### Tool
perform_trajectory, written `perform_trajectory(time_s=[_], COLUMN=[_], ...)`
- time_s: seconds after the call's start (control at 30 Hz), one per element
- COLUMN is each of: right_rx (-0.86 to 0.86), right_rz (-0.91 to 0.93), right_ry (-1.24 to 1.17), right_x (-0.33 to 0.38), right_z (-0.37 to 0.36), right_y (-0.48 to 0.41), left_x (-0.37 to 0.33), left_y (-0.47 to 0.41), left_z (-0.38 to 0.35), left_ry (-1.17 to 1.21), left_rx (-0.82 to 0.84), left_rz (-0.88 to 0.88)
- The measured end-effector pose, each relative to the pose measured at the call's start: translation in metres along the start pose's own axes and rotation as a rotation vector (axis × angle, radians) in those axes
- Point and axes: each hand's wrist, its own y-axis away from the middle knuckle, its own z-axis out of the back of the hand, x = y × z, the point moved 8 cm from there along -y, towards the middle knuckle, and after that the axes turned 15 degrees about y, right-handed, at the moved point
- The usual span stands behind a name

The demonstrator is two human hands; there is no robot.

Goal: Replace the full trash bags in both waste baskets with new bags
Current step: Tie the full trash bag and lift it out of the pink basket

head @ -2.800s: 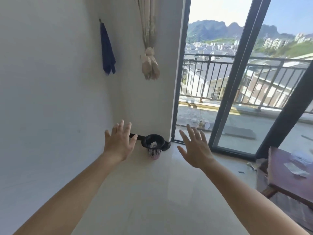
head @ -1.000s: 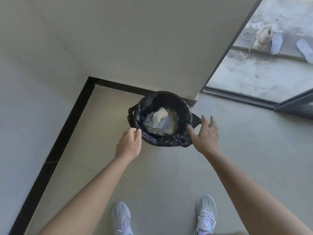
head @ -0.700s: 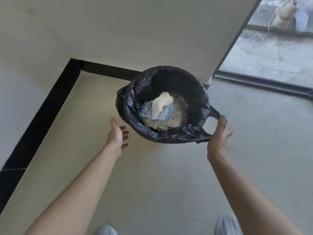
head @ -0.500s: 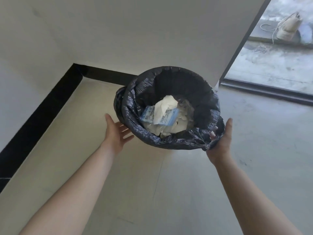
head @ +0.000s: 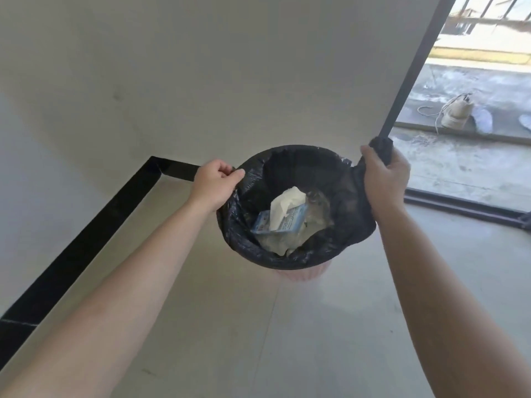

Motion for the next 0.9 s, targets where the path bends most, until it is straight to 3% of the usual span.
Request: perform_trajectory(time_s=[0.1, 0.2, 0.27, 0.33, 0.4, 0.47, 0.53, 0.67, 0.83, 0.9], right_rx=[0.155, 0.048, 0.083, 0.257, 0.486, 0.581, 0.501, 0.454, 0.495, 0.405], right_rz=[-0.017, -0.071, -0.173, -0.369, -0.509, -0.434, -0.244, -0.122, -0.053, 0.037], right_ry=[0.081, 0.215, 0.353, 0.532, 0.543, 0.494, 0.611, 0.795, 1.033, 1.127], right_x=[0.004, -0.018, -0.048, -0.092, -0.123, -0.122, -0.109, -0.092, -0.090, -0.058], right_z=[-0.019, -0.015, -0.017, -0.024, -0.037, -0.053, -0.068, -0.095, -0.074, -0.056], right_y=[0.005, 0.003, 0.005, 0.014, 0.032, 0.045, 0.045, 0.051, 0.041, 0.030], left_x=[-0.009, -0.014, -0.008, 0.001, 0.010, 0.008, -0.013, -0.082, -0.115, -0.107], left_y=[0.010, 0.010, 0.006, 0.004, 0.006, 0.010, 0.019, 0.053, 0.047, 0.035], left_z=[-0.019, -0.017, -0.010, -0.001, 0.006, 0.002, -0.015, -0.060, -0.029, -0.006], left_ry=[0.063, -0.011, -0.098, -0.164, -0.232, -0.319, -0.339, -0.157, 0.105, 0.125], left_rx=[0.132, 0.100, 0.041, -0.024, -0.070, -0.059, 0.013, 0.247, 0.054, -0.039], left_rz=[-0.005, -0.090, -0.115, -0.107, -0.082, -0.149, -0.317, -0.667, -0.718, -0.674])
